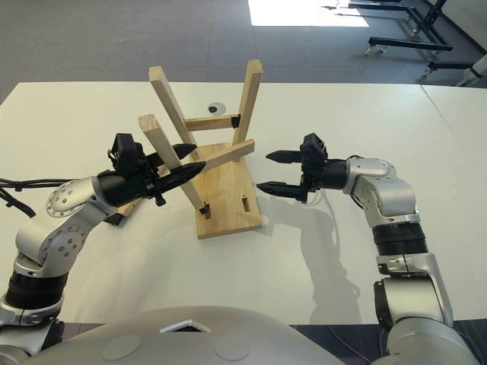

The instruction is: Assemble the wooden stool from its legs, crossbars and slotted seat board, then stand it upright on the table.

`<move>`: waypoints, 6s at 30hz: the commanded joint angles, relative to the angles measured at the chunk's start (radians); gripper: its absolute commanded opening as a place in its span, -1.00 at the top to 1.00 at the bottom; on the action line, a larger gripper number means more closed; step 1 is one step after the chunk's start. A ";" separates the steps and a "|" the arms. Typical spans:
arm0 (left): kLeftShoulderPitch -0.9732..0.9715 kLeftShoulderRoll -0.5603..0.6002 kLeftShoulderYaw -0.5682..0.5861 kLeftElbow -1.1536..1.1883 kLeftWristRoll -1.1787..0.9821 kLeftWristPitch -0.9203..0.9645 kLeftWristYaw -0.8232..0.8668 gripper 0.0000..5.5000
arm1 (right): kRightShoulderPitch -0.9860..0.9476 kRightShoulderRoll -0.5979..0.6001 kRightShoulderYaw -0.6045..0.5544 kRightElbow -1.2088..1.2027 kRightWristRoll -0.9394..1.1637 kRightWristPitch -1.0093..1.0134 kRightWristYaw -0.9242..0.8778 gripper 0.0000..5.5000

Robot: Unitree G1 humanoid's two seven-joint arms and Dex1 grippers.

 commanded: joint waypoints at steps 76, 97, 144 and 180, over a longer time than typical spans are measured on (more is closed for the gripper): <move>-0.134 0.072 0.078 0.095 0.010 0.102 -0.175 0.26 | 0.000 0.058 0.020 -0.071 -0.001 0.069 -0.028 -0.96; -0.140 0.144 0.130 0.069 -0.028 0.145 -0.198 0.26 | 0.041 0.057 0.018 -0.115 0.012 0.097 -0.036 -0.96; 0.000 0.118 0.269 0.101 -0.135 0.081 -0.265 0.26 | 0.128 0.081 0.007 -0.197 0.044 0.120 -0.114 -0.96; -0.188 0.031 0.082 0.535 0.040 -0.215 -0.716 0.26 | 0.085 0.100 0.044 -0.177 0.039 0.135 -0.107 -0.96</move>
